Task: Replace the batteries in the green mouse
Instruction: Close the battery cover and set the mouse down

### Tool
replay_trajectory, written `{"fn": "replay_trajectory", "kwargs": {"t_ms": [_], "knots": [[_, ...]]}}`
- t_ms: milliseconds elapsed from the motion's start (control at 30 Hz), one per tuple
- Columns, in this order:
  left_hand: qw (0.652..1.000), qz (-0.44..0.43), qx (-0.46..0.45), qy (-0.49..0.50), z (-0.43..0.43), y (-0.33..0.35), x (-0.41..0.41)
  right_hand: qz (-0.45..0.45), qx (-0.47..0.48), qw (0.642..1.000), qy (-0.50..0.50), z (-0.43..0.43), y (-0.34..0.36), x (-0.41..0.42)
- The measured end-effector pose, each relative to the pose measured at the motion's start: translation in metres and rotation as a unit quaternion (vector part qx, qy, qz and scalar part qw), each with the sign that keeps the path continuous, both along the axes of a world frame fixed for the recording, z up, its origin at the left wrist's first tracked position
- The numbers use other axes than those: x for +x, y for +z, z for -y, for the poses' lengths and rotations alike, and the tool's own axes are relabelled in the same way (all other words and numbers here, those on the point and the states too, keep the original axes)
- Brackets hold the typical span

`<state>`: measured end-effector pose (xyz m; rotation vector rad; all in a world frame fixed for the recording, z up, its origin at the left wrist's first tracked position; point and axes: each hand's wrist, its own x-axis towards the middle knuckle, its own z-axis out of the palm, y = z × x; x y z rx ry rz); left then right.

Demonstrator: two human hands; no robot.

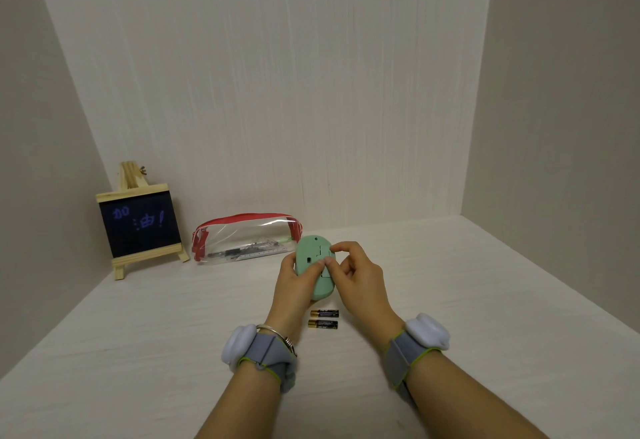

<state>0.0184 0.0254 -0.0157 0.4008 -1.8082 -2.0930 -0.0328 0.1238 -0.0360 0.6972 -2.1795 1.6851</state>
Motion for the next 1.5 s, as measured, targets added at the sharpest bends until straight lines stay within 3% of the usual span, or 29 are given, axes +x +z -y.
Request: {"fn": "replay_trajectory", "kwargs": {"t_ms": [267,633,1500], "knots": [[1.0,0.002,-0.015,0.008,0.0002,0.0,-0.0009,0.017,-0.033,0.999,0.006,-0.0001,0.0014,0.001],[1.0,-0.008,0.015,-0.018,-0.002,0.0004,0.0007,0.169,-0.108,0.971,0.126,0.004,0.0016,0.0031],[0.998,-0.032,-0.025,-0.038,-0.0045,0.0001,0.0027,0.134,-0.123,0.978,0.101,0.0018,0.004,0.0048]]}}
